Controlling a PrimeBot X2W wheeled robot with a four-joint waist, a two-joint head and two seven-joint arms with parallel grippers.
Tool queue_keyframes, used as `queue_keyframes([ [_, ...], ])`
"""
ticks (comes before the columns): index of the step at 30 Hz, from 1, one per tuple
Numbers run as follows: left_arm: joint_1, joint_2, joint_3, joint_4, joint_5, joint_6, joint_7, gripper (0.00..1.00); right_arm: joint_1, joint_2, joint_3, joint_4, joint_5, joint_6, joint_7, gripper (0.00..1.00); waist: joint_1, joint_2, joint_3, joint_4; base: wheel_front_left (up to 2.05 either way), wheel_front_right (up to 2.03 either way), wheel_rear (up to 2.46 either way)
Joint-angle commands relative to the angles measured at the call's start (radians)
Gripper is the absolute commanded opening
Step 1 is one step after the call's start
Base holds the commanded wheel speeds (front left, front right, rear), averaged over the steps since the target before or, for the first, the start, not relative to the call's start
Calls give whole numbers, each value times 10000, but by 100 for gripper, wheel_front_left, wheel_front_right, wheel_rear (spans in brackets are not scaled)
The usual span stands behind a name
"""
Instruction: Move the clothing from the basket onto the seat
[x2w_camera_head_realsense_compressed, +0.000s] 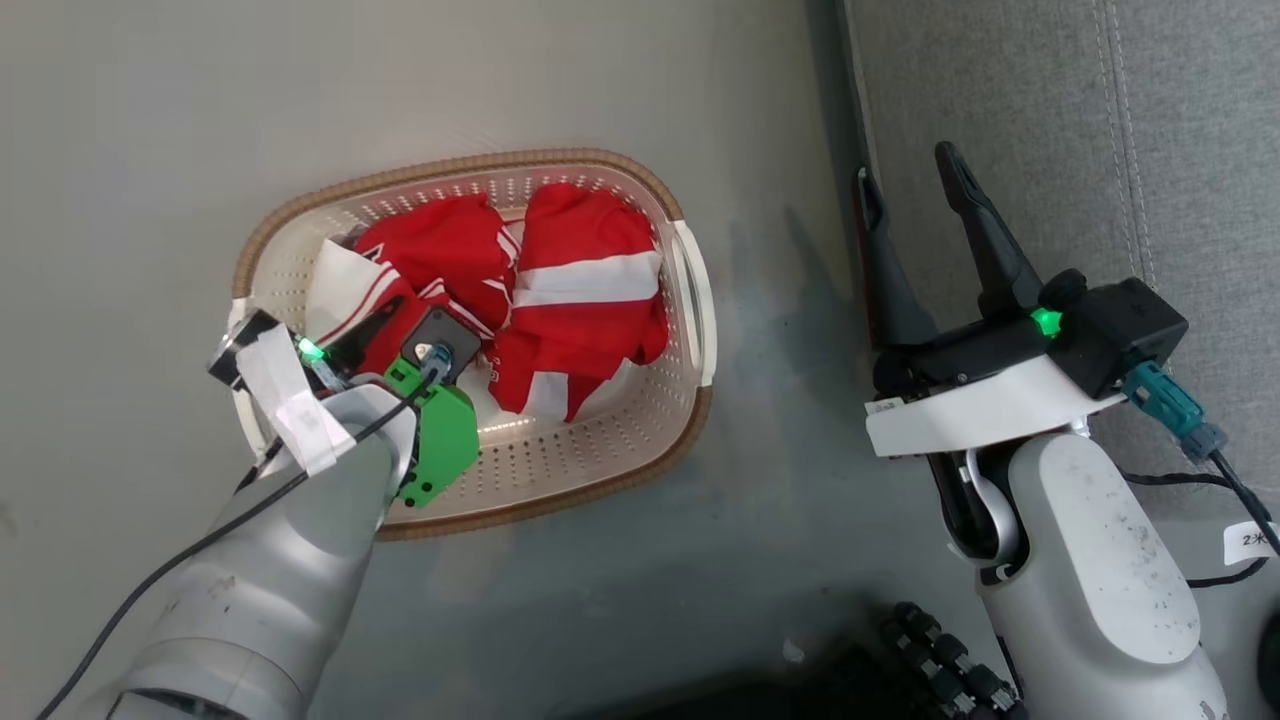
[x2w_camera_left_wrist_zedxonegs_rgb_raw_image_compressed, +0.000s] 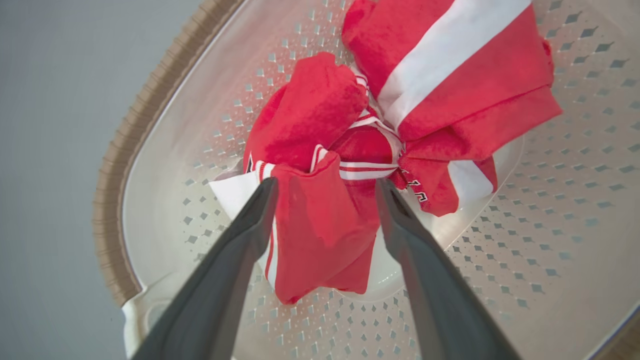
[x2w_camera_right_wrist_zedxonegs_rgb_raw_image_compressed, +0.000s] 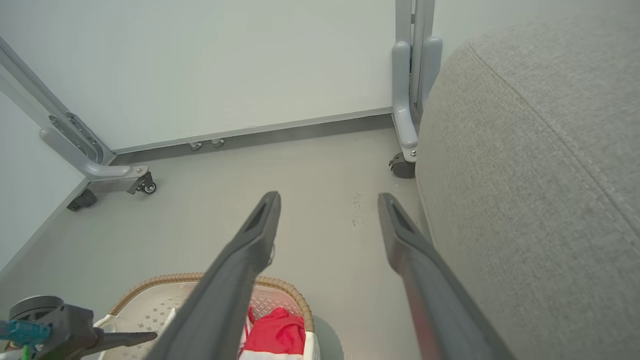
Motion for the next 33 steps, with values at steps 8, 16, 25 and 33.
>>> queue_keyframes([
  [8, -810, 495, -175, 307, 107, 409, 1021, 100, -346, 12, 192, -195, 275, 1, -35, 100, -2, 0, 1407, -677, 0, 0, 0],
  [16, -1153, 771, -385, 383, 196, 913, 1721, 100, -422, 7, 398, -239, 497, 1, -36, 100, -2, 0, 1826, -807, 0, 0, 0],
  [25, -1472, 1062, -614, 417, 286, 935, 2555, 100, -577, 7, 691, -329, 777, 1, -36, 100, -2, 0, 2347, -1079, 0, 0, 0],
  [33, -1543, 1247, -685, 428, 126, 1002, 3243, 0, -697, 7, 754, -369, 900, 1, -37, 100, -2, 0, 2547, -1269, 0, 0, 0],
])
